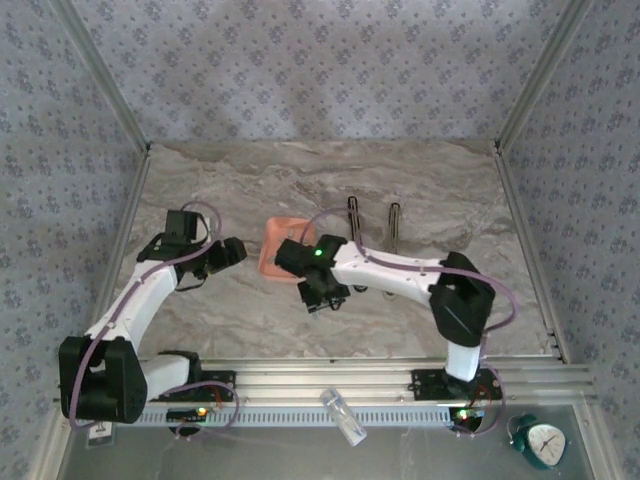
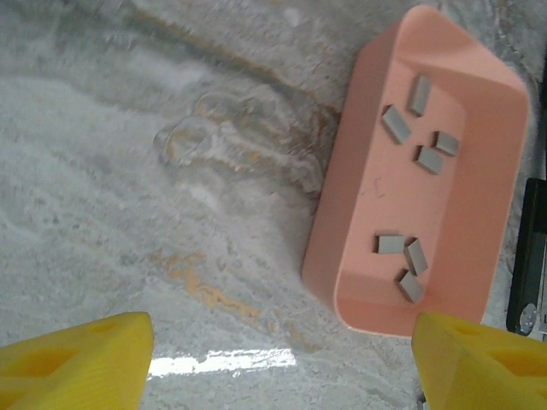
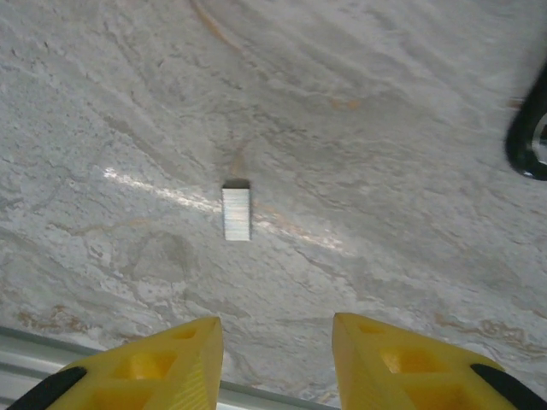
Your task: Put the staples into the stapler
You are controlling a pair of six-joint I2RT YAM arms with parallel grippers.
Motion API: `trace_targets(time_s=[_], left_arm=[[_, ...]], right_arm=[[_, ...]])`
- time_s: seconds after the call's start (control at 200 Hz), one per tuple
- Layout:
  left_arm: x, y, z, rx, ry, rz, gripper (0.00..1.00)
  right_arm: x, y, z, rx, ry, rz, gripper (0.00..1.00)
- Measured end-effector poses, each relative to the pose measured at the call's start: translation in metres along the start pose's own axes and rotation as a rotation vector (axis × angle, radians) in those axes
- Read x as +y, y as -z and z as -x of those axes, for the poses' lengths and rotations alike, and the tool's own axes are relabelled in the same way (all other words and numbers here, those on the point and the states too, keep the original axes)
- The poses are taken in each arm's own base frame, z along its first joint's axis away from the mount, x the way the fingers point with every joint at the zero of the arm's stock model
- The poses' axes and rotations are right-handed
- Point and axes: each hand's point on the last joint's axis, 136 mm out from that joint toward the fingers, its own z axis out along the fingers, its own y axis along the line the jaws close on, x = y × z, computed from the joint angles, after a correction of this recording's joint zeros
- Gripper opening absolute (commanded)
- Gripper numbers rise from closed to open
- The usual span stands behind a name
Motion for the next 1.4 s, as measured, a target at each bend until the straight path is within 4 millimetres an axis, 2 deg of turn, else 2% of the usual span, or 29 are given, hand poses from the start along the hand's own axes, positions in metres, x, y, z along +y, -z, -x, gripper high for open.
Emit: trace_targets(time_s=[0.095, 0.25, 0.48, 0.765, 1.174, 1.399], left_arm=[[0.002, 0.0, -0.003, -0.002, 0.026, -0.012, 0.79], [-0.002, 0.001, 0.002, -0.023, 0.027, -0.038, 0.79], [-0.007, 0.001, 0.005, -0.032, 0.029, -0.066, 0.79], [-0.007, -0.004, 0.007, -0.025, 0.038, -0.068, 0.79], [-0.01, -0.004, 0.007, -0.023, 0.036, -0.082, 0.79], [-0.01, -0.004, 0.007, -0.023, 0.036, -0.082, 0.79]], right_arm=[[0.006, -0.014, -0.003, 0.039, 0.018, -0.028, 0.4], [0.004, -0.031, -0.004, 0.09, 0.024, -0.056, 0.39], [0.007, -0.042, 0.009, 0.104, 0.019, -0.041, 0.38], [0.013, -0.059, 0.009, 0.137, 0.04, -0.038, 0.35], [0.018, -0.065, 0.015, 0.127, 0.034, -0.008, 0.26], [0.018, -0.068, 0.016, 0.132, 0.032, -0.006, 0.26]])
